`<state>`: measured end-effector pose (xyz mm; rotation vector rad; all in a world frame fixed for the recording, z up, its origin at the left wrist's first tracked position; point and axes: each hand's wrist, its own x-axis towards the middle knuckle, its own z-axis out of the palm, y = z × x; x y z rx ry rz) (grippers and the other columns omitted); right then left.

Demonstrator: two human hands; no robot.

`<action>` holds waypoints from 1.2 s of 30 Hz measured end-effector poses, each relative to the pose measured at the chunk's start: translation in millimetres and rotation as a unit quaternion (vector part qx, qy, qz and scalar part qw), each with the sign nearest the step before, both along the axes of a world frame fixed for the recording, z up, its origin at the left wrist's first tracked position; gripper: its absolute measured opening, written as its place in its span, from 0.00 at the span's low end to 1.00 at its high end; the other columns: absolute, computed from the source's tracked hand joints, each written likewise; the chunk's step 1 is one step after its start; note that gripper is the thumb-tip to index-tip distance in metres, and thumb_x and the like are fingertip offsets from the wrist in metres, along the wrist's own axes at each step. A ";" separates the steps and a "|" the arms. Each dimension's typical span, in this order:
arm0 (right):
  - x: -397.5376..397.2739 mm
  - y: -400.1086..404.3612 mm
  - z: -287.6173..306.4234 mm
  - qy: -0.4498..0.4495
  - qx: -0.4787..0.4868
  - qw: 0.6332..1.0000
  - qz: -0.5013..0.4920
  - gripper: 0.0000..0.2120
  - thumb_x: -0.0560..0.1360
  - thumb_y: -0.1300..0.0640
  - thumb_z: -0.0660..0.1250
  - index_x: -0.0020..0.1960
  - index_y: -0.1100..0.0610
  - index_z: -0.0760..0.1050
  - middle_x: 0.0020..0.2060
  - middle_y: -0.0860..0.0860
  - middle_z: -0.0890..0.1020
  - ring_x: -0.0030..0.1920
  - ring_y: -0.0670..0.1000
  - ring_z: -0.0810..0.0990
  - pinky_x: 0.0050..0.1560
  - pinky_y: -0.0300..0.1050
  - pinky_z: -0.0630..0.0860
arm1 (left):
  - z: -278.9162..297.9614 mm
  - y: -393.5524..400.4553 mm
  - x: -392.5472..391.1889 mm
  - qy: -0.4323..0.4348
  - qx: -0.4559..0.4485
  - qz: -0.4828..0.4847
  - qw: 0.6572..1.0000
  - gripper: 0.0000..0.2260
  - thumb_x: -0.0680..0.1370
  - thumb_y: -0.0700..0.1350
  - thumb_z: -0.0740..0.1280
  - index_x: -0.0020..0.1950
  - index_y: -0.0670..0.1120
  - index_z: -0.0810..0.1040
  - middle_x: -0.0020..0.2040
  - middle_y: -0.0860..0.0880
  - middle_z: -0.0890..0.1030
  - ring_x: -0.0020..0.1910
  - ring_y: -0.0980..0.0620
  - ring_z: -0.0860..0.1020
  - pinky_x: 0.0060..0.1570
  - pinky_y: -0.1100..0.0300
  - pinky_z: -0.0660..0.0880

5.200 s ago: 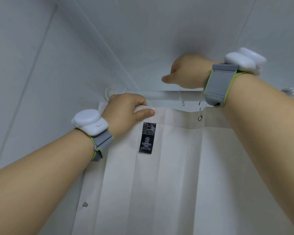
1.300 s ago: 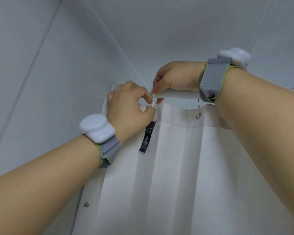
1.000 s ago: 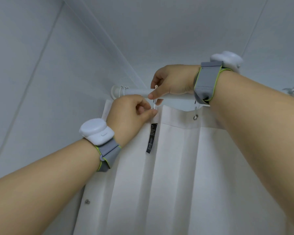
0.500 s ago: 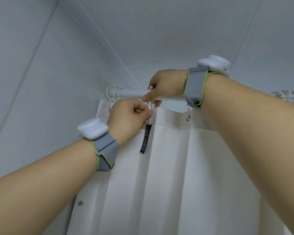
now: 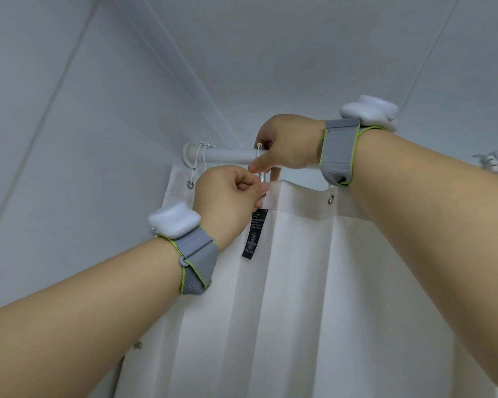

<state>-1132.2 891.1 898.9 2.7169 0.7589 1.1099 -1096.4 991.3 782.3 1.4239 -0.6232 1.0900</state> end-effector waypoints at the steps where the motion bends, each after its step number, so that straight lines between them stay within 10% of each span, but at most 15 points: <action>1: -0.4 0.6 -0.2 -0.001 -0.002 1.000 0.000 0.15 0.73 0.51 0.71 0.48 0.63 0.82 0.28 0.45 0.80 0.33 0.46 0.80 0.19 0.24 0.61 | -0.4 0.0 -0.8 0.000 -0.004 0.000 1.000 0.07 0.75 0.39 0.70 0.37 0.47 0.80 0.28 0.51 0.79 0.23 0.61 0.75 0.35 0.66 0.76; 10: -7.7 1.4 -3.1 0.001 -0.005 1.000 -0.007 0.15 0.73 0.51 0.71 0.50 0.62 0.81 0.28 0.44 0.80 0.31 0.45 0.78 0.21 0.26 0.64 | -2.9 -0.9 -7.6 -0.005 -0.001 0.026 1.000 0.03 0.76 0.39 0.69 0.42 0.43 0.81 0.30 0.50 0.80 0.24 0.62 0.76 0.34 0.69 0.77; 16: -12.2 0.0 -6.3 -0.040 -0.033 0.998 -0.043 0.20 0.73 0.44 0.70 0.52 0.61 0.79 0.33 0.48 0.83 0.41 0.50 0.83 0.31 0.39 0.67 | -0.7 4.1 -2.8 -0.019 0.025 0.088 0.996 0.04 0.73 0.41 0.71 0.38 0.47 0.80 0.32 0.48 0.80 0.35 0.46 0.82 0.44 0.51 0.81; 25: -37.7 -24.5 -9.3 -0.098 -0.028 0.992 -0.076 0.20 0.71 0.42 0.69 0.57 0.54 0.77 0.52 0.49 0.79 0.52 0.52 0.77 0.52 0.44 0.74 | -3.6 -1.2 -3.4 -0.154 0.075 0.212 0.962 0.10 0.71 0.41 0.69 0.51 0.46 0.75 0.47 0.51 0.72 0.35 0.60 0.71 0.39 0.75 0.66; 36: -46.3 -54.4 -7.3 -0.066 -0.004 0.975 -0.211 0.25 0.71 0.33 0.63 0.46 0.56 0.79 0.38 0.49 0.84 0.45 0.52 0.82 0.42 0.43 0.73 | 2.9 -18.7 -30.4 -0.201 0.127 0.132 0.962 0.02 0.73 0.39 0.67 0.42 0.46 0.78 0.36 0.51 0.76 0.32 0.56 0.73 0.37 0.67 0.69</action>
